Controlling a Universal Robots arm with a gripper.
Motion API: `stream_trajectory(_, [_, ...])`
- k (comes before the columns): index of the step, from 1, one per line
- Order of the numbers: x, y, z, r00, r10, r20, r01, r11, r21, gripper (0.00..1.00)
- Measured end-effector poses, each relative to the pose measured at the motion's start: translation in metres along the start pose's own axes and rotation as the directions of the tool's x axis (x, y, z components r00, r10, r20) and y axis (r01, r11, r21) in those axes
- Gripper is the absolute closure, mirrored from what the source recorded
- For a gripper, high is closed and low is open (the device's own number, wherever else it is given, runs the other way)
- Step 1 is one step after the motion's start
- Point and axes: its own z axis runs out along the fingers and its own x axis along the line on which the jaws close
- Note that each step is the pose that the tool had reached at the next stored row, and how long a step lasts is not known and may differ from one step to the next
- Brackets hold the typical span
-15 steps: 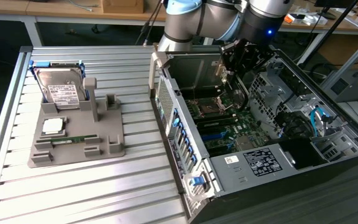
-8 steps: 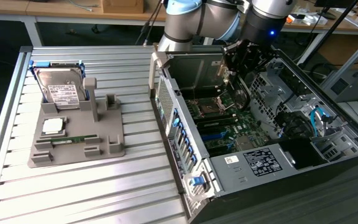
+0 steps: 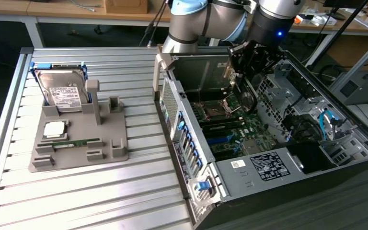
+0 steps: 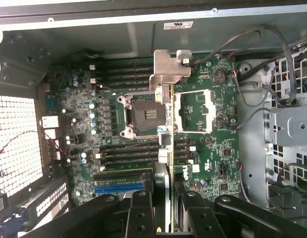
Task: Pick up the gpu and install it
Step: 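Insert the gpu into the slot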
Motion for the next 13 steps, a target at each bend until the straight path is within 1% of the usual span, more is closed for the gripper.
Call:
stream_trajectory(6, [0.0, 0.0, 0.0, 0.9999, -0.013, -0.0002, 0.013, 0.9999, -0.0003, 0.73])
stream_trajectory(10, [0.0, 0.0, 0.0, 0.9993, -0.036, -0.0004, 0.036, 0.9993, -0.001, 0.73])
stream_trajectory(13, [0.0, 0.0, 0.0, 0.9979, -0.065, -0.0006, 0.065, 0.9979, -0.0017, 0.73])
